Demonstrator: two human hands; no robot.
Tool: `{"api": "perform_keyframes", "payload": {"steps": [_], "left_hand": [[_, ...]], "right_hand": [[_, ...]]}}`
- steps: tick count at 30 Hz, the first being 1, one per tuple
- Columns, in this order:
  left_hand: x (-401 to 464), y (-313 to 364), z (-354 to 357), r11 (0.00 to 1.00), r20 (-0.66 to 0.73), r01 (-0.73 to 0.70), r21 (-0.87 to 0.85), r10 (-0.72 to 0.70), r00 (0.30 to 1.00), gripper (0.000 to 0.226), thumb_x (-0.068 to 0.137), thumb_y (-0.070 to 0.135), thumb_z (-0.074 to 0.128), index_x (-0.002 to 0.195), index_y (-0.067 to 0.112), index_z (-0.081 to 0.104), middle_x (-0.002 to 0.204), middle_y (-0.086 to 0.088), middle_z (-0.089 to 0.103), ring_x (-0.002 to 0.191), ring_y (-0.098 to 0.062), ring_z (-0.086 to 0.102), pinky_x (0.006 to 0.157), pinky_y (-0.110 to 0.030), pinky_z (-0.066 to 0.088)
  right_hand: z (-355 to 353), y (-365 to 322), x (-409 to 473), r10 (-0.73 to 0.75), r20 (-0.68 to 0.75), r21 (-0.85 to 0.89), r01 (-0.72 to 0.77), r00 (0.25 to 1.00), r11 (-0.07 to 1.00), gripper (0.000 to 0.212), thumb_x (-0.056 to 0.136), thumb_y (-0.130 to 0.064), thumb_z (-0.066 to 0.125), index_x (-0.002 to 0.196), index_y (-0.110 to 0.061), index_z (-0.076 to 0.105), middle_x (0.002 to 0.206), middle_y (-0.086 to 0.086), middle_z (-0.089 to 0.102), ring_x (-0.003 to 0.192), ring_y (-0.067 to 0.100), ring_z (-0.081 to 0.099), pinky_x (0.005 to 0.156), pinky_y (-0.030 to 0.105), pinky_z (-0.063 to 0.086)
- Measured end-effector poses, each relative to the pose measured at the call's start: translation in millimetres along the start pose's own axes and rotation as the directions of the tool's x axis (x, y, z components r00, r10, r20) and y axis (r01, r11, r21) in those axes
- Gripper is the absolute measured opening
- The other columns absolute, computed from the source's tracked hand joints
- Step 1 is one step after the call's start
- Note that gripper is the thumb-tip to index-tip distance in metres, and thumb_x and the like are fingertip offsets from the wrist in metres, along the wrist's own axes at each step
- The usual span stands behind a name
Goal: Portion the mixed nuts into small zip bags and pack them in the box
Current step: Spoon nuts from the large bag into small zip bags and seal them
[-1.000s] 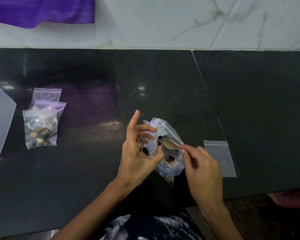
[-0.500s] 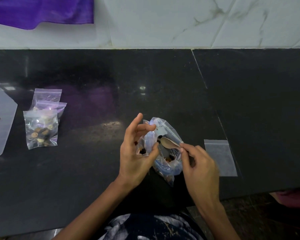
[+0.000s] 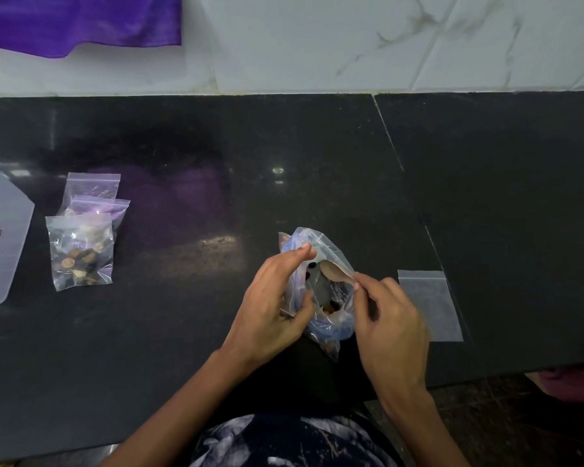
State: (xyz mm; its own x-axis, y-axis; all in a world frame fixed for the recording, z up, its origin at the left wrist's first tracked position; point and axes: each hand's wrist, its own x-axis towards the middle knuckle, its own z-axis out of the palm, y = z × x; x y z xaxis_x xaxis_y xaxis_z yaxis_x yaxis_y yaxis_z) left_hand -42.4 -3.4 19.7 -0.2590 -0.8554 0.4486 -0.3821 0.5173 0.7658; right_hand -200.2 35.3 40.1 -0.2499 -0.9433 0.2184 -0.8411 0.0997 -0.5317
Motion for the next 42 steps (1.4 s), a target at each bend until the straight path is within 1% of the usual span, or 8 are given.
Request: {"api": "perform_keyframes", "payload": {"steps": [6,9,15,20,24,29,38,42], "left_hand": [[-2,-1,-1,0.999,-0.012,0.032,0.005,-0.032,0.999,0.060,0.083,0.009,0.060,0.136,0.022,0.036,0.131,0.009,0.052,0.126,-0.007,0.050,0.107,-0.027,0.039],[-2,-3,-1,0.995,0.022,-0.003,0.105,0.000,1.000,0.057,0.086,0.009,0.052,0.137,0.025,0.034,0.132,-0.002,0.059,0.129,-0.011,0.048,0.115,-0.031,0.029],[-5,-15,-2,0.924,0.084,-0.171,0.342,0.152,0.985,0.052,0.085,0.012,0.055,0.135,0.014,0.040,0.130,-0.002,0.060,0.129,-0.013,0.049,0.113,-0.047,0.031],[-4,-12,-7,0.928,0.030,-0.210,0.308,0.211,0.977,0.053,0.080,0.012,0.058,0.131,0.012,0.041,0.119,-0.006,0.067,0.115,-0.013,0.059,0.113,-0.044,0.031],[-2,-13,-10,0.909,0.072,-0.271,0.315,0.262,0.962,0.056,0.075,0.003,0.049,0.130,0.013,0.044,0.129,0.000,0.057,0.122,-0.016,0.054,0.114,-0.046,0.027],[1,-12,-12,0.915,0.162,-0.268,0.302,0.228,0.960,0.066,0.070,-0.001,0.041,0.134,0.013,0.041,0.133,-0.003,0.056,0.124,-0.015,0.052,0.118,-0.048,0.016],[-3,-13,-11,0.872,0.155,-0.317,0.373,0.278,0.948,0.075,0.076,0.018,0.052,0.145,0.019,0.022,0.153,0.008,0.027,0.139,-0.010,0.034,0.110,-0.071,0.002],[-6,-14,-13,0.908,0.112,-0.236,0.345,0.209,0.971,0.076,0.076,0.019,0.054,0.144,0.018,0.020,0.147,0.004,0.036,0.134,-0.008,0.039,0.112,-0.066,0.007]], "right_hand": [[20,2,-6,-0.126,-0.008,-0.059,0.125,0.992,0.990,0.030,0.082,-0.007,0.068,0.112,-0.007,0.067,0.082,0.001,0.061,0.060,0.011,0.057,0.045,0.027,0.050],[22,0,-6,-0.126,0.047,-0.005,0.126,0.991,0.992,0.029,0.086,-0.009,0.066,0.115,-0.011,0.066,0.086,-0.001,0.063,0.067,0.012,0.061,0.050,0.033,0.055],[9,-7,-6,-0.024,0.053,0.158,0.015,0.998,0.987,0.018,0.090,-0.016,0.059,0.104,-0.018,0.070,0.084,-0.013,0.060,0.064,0.001,0.053,0.054,0.017,0.045],[9,-8,-3,0.003,0.061,0.077,-0.008,0.998,0.997,0.021,0.091,-0.018,0.057,0.109,-0.019,0.069,0.082,-0.015,0.054,0.065,0.004,0.053,0.053,0.025,0.048],[8,-10,-2,0.010,0.122,0.118,-0.024,0.993,0.993,0.020,0.092,-0.021,0.055,0.105,-0.022,0.070,0.083,-0.019,0.054,0.067,0.001,0.053,0.056,0.019,0.044],[5,-5,0,0.039,0.141,0.144,-0.059,0.989,0.988,0.021,0.092,-0.023,0.054,0.105,-0.022,0.070,0.084,-0.018,0.056,0.070,0.000,0.056,0.059,0.025,0.051],[5,-8,-2,0.058,0.107,0.097,-0.068,0.993,0.993,0.021,0.093,-0.024,0.053,0.108,-0.024,0.068,0.083,-0.017,0.054,0.066,0.003,0.053,0.057,0.027,0.050],[8,-8,-3,0.055,0.125,0.126,-0.070,0.991,0.990,0.021,0.094,-0.024,0.053,0.107,-0.024,0.068,0.085,-0.018,0.056,0.069,0.002,0.054,0.059,0.025,0.049]]}}
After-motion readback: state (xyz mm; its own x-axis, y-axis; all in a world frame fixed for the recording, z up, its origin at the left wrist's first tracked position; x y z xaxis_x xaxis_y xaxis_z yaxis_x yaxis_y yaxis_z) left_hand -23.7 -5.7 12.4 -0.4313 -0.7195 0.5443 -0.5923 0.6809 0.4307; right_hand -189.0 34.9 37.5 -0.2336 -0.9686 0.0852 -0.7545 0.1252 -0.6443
